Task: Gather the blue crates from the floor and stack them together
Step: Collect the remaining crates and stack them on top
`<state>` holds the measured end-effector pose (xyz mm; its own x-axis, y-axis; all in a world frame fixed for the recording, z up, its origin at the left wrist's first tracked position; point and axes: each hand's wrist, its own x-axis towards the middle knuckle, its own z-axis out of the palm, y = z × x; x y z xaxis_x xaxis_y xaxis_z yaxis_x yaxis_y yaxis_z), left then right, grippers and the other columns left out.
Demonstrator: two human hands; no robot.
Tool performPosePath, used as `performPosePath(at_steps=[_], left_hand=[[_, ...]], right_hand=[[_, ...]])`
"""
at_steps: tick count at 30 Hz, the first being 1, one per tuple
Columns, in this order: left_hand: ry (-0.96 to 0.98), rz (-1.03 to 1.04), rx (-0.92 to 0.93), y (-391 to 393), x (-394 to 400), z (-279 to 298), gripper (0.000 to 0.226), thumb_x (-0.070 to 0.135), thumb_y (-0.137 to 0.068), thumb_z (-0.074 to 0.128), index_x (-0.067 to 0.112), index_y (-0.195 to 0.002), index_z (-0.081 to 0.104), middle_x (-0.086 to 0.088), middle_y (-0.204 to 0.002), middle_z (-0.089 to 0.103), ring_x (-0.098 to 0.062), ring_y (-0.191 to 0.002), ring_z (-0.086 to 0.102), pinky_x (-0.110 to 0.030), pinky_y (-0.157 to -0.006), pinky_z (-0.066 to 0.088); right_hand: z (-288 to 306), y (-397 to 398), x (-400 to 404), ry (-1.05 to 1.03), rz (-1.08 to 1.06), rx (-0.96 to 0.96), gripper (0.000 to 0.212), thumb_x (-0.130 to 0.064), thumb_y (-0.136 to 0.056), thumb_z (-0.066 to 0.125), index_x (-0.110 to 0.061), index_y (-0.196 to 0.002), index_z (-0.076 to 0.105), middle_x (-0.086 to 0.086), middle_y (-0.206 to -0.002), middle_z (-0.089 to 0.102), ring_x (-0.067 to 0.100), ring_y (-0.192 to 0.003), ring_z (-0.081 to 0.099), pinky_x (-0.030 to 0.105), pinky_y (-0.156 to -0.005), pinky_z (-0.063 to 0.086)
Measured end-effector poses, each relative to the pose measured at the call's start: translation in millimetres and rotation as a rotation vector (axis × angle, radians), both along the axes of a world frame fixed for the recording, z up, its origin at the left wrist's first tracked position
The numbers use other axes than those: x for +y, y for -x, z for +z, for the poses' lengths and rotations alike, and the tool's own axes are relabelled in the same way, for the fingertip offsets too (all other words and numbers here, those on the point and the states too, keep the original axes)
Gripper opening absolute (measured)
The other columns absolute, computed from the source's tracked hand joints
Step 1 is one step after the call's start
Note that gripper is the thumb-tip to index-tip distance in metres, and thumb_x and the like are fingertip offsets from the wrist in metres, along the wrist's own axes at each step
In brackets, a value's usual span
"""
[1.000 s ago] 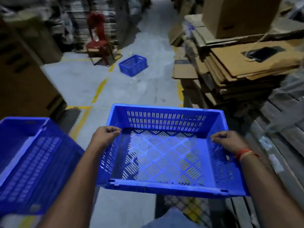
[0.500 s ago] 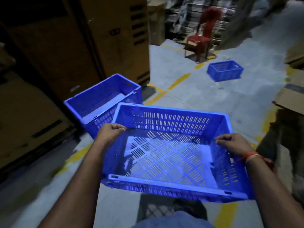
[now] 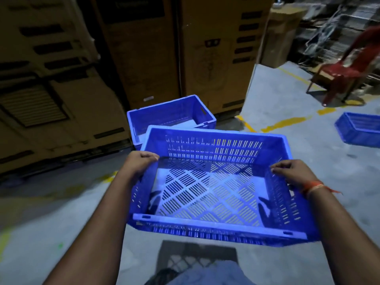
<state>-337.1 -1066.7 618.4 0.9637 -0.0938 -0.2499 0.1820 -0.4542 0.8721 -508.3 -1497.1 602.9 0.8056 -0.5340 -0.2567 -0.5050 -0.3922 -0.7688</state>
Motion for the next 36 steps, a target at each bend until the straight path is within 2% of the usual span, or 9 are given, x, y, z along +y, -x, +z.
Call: performPosePath(at_steps=[2,7,11,14,19,24,28,32,36], left_hand=[[0.000,0.036,-0.003,-5,-3,3,0.015,0.008,-0.091,0.067,0.001,-0.101,0.076,0.006,-0.031,0.040,-0.007,-0.024,0.023,-0.013,-0.031,0.025],[-0.025,0.138,-0.016,-36,8,12,0.012,0.011,-0.090,0.069,0.004,-0.097,0.077,-0.006,-0.044,0.046,-0.009,-0.029,0.024,-0.013,-0.036,0.025],[-0.035,0.235,-0.027,-79,29,23,0.011,0.012,-0.090,0.069,0.006,-0.095,0.077,0.004,-0.032,0.044,-0.011,-0.025,0.028,-0.013,-0.035,0.027],[-0.031,0.294,-0.071,-123,46,28,0.009,0.012,-0.090,0.069,0.009,-0.093,0.077,0.004,-0.030,0.042,-0.010,-0.024,0.026,-0.012,-0.034,0.027],[-0.067,0.348,-0.124,-214,74,26,0.008,0.020,-0.086,0.072,0.015,-0.085,0.079,-0.001,-0.031,0.040,-0.014,-0.024,0.027,-0.015,-0.040,0.031],[-0.062,0.390,-0.154,-291,89,20,0.010,0.028,-0.078,0.074,0.020,-0.078,0.080,-0.006,-0.036,0.050,-0.015,-0.034,0.030,-0.021,-0.051,0.033],[-0.081,0.408,-0.153,-326,82,8,0.007,0.020,-0.083,0.074,0.018,-0.083,0.081,-0.024,-0.069,0.066,-0.013,-0.043,0.036,-0.025,-0.052,0.034],[-0.075,0.392,-0.100,-355,70,0,0.006,0.017,-0.086,0.075,0.016,-0.087,0.080,-0.011,-0.074,0.074,-0.009,-0.041,0.038,-0.021,-0.051,0.032],[-0.061,0.403,-0.041,-384,58,-5,0.006,0.014,-0.088,0.073,0.016,-0.088,0.078,0.006,-0.043,0.057,-0.007,-0.028,0.032,-0.017,-0.046,0.029]], right_hand=[[8,-22,-9,0.007,0.035,-0.015,0.006,-0.008,-0.085,0.070,-0.007,-0.087,0.076,-0.006,-0.044,0.059,0.006,-0.030,0.043,0.017,-0.032,0.032],[15,-88,-14,-0.014,0.131,-0.036,0.007,-0.013,-0.085,0.071,-0.010,-0.081,0.076,0.005,-0.056,0.063,0.018,-0.039,0.043,0.021,-0.036,0.035],[24,-163,2,-0.020,0.230,-0.046,0.007,-0.012,-0.083,0.071,-0.009,-0.078,0.075,0.009,-0.061,0.066,0.014,-0.032,0.043,0.021,-0.036,0.036],[29,-227,14,-0.010,0.276,-0.059,0.006,-0.012,-0.081,0.072,-0.008,-0.078,0.075,0.014,-0.069,0.070,0.017,-0.034,0.044,0.023,-0.039,0.038],[45,-335,34,0.056,0.306,-0.056,0.007,-0.018,-0.077,0.074,-0.011,-0.075,0.076,-0.004,-0.053,0.065,0.007,-0.033,0.049,0.024,-0.045,0.042],[54,-416,43,0.118,0.318,-0.042,0.010,-0.025,-0.073,0.072,-0.016,-0.075,0.076,0.002,-0.072,0.075,0.019,-0.054,0.066,0.032,-0.057,0.055],[52,-458,39,0.133,0.323,0.007,0.009,-0.025,-0.076,0.072,-0.017,-0.077,0.076,0.001,-0.077,0.076,0.024,-0.070,0.073,0.040,-0.068,0.060],[44,-498,31,0.174,0.328,0.040,0.009,-0.026,-0.077,0.072,-0.019,-0.073,0.075,-0.001,-0.072,0.075,0.023,-0.063,0.072,0.038,-0.064,0.058],[35,-540,25,0.182,0.335,0.062,0.010,-0.024,-0.080,0.072,-0.017,-0.075,0.075,0.000,-0.071,0.074,0.020,-0.054,0.066,0.027,-0.050,0.051]])
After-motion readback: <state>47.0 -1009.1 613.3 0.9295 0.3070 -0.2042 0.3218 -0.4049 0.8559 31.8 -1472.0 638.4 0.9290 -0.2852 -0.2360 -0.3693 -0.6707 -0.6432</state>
